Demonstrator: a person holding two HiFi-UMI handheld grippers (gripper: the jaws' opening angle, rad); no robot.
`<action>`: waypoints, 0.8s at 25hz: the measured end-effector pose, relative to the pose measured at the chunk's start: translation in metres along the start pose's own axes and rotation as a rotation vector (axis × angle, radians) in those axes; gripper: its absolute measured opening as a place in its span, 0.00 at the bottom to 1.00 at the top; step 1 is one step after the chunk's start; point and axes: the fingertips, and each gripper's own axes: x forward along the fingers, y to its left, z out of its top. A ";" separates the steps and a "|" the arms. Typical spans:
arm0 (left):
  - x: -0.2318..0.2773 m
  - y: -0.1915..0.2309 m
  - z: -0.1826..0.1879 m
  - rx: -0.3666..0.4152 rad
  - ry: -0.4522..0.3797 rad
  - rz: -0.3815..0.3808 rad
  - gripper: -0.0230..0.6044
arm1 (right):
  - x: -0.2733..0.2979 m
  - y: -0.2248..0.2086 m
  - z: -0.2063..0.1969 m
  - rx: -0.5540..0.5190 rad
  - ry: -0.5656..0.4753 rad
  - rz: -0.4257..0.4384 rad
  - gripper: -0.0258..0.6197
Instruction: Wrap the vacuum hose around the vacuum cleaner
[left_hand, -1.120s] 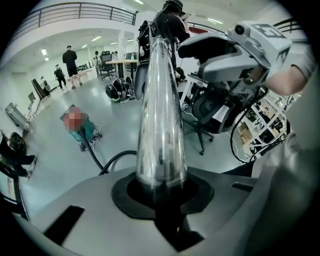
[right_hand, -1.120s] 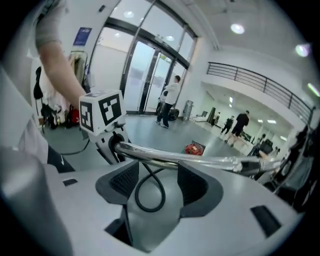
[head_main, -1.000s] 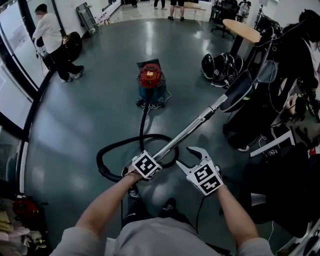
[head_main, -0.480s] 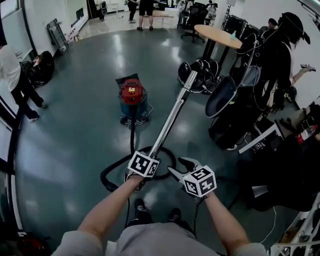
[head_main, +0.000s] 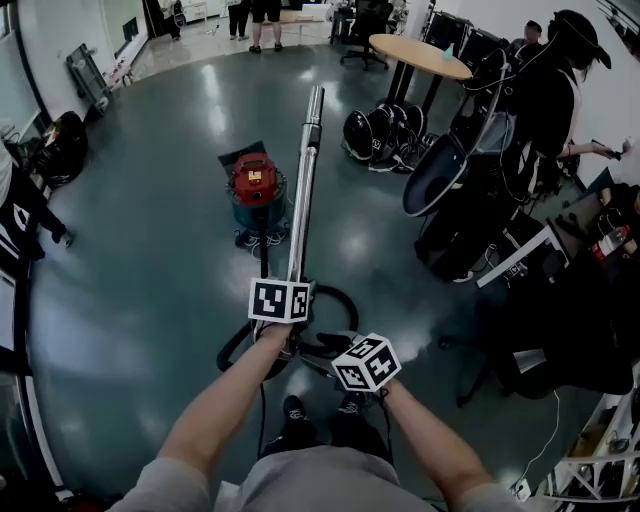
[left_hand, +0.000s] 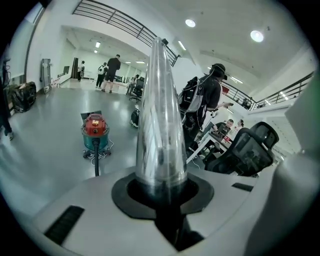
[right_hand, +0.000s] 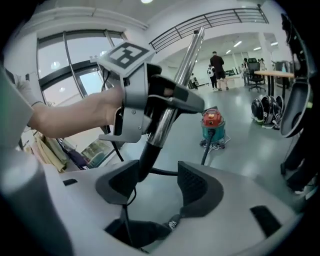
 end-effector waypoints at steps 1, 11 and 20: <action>-0.001 0.002 0.004 -0.009 -0.011 0.005 0.16 | 0.008 0.006 0.001 0.008 -0.001 0.029 0.41; 0.011 -0.003 0.031 -0.118 -0.074 0.036 0.16 | 0.054 -0.002 0.027 0.166 -0.124 0.138 0.41; 0.022 0.000 0.066 -0.193 -0.157 0.127 0.16 | 0.042 -0.032 0.048 0.148 -0.211 0.239 0.22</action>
